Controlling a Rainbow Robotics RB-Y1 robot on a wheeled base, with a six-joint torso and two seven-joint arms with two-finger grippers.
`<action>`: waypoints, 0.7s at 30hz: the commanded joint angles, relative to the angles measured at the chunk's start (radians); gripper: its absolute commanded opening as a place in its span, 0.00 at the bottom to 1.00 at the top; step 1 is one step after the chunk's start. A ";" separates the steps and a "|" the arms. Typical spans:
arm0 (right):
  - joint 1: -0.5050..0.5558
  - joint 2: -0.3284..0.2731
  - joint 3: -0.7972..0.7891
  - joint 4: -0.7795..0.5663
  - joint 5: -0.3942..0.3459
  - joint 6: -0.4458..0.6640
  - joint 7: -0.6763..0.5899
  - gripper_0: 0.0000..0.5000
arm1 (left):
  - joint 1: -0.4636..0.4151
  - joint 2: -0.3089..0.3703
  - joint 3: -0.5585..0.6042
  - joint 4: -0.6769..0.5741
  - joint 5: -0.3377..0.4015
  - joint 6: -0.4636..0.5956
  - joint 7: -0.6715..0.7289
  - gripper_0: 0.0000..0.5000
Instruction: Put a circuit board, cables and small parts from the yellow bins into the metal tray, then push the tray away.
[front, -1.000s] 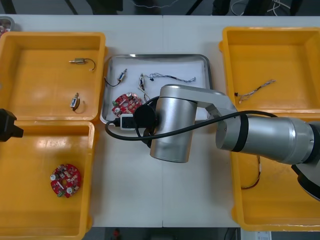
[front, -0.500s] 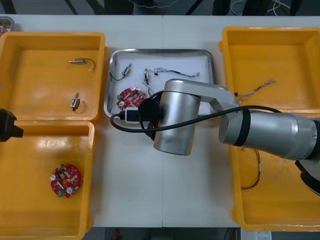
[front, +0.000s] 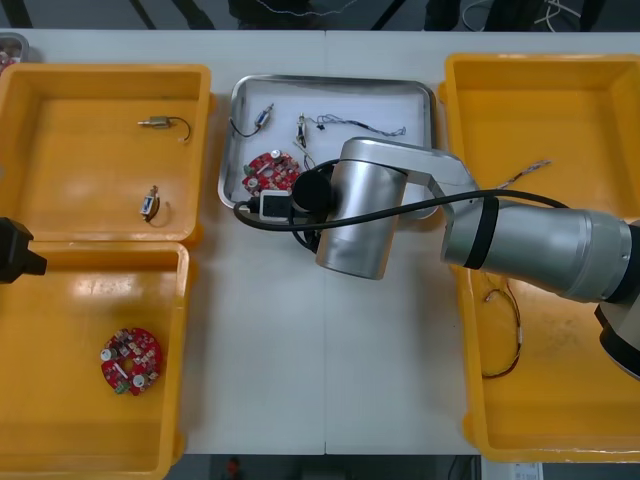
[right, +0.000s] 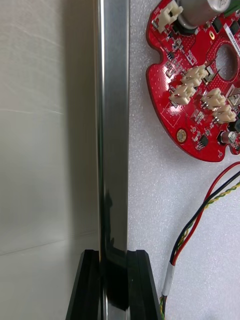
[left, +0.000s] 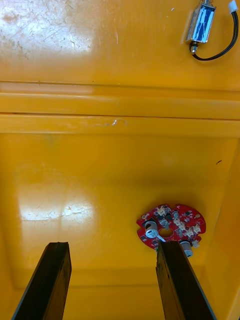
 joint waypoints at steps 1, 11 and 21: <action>-0.073 -0.017 -0.027 0.035 -0.027 -0.041 0.055 0.00 | 0.021 0.044 0.032 -0.030 0.007 0.006 -0.088 1.00; -0.096 -0.013 -0.027 0.103 -0.038 -0.113 0.128 0.00 | 0.021 0.044 0.032 -0.030 0.007 0.006 -0.088 1.00; -0.105 0.021 -0.058 0.162 -0.059 -0.136 0.128 0.00 | 0.021 0.044 0.032 -0.030 0.007 0.006 -0.088 1.00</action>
